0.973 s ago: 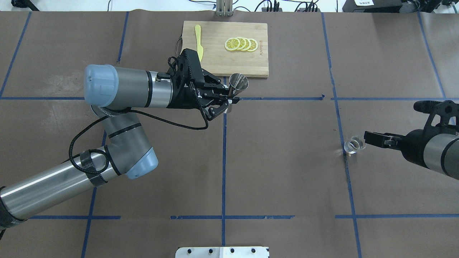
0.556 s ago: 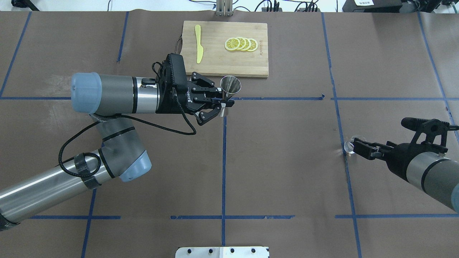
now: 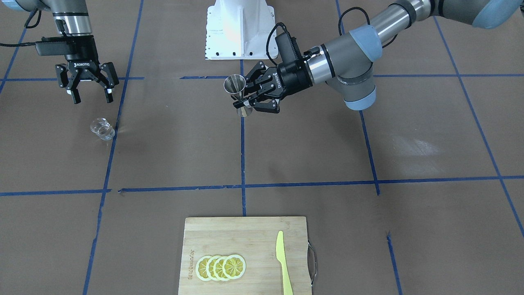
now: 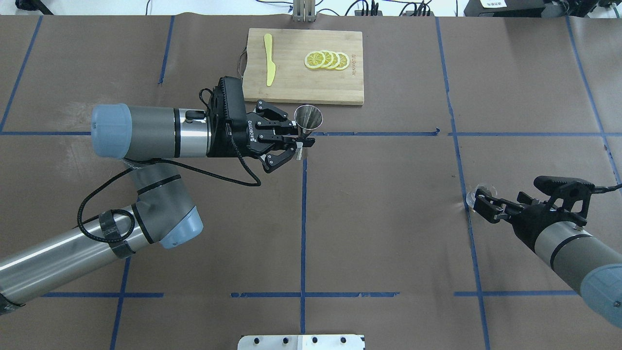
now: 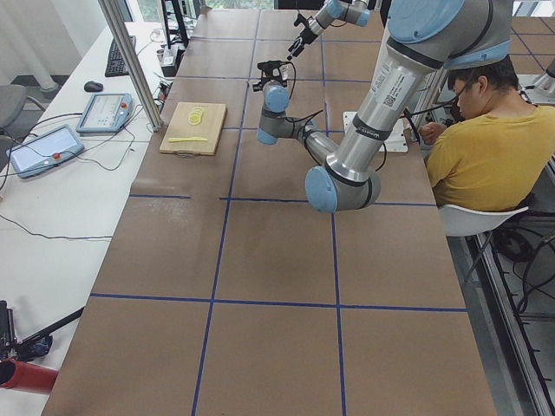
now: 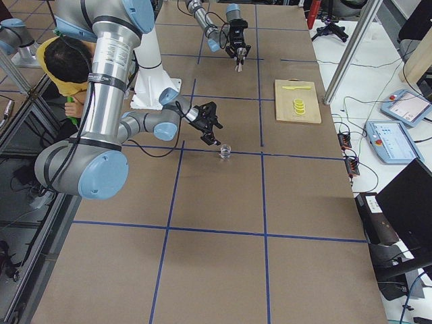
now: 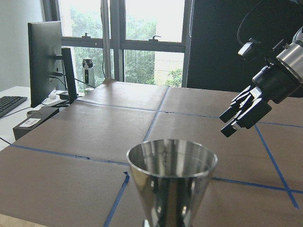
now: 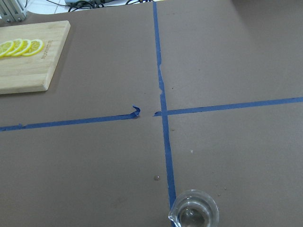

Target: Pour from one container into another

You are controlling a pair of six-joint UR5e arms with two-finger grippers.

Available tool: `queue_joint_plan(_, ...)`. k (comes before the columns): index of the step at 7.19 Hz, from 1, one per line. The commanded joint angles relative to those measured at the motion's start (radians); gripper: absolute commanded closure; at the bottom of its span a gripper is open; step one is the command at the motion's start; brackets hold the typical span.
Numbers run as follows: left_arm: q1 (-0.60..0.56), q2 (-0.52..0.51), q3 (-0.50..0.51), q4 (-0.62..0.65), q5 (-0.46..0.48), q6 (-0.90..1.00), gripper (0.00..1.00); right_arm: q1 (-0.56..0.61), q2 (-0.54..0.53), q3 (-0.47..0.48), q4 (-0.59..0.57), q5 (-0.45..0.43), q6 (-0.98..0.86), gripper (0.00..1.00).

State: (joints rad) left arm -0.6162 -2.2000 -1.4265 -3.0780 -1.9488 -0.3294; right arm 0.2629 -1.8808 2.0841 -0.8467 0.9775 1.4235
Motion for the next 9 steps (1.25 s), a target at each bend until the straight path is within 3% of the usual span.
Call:
queue_joint_plan(1,0.000,0.000,0.001,0.002,0.002,0.001,1.00,-0.088,0.009,-0.139,0.100,-0.219,0.003,0.00)
queue_joint_plan(4,0.000,0.000,0.001,0.005,0.002,0.003,1.00,-0.155,0.071,-0.218,0.106,-0.380,0.015,0.00)
queue_joint_plan(9,0.000,0.006,0.005,0.005,0.002,0.003,1.00,-0.156,0.170,-0.367,0.106,-0.440,0.018,0.00)
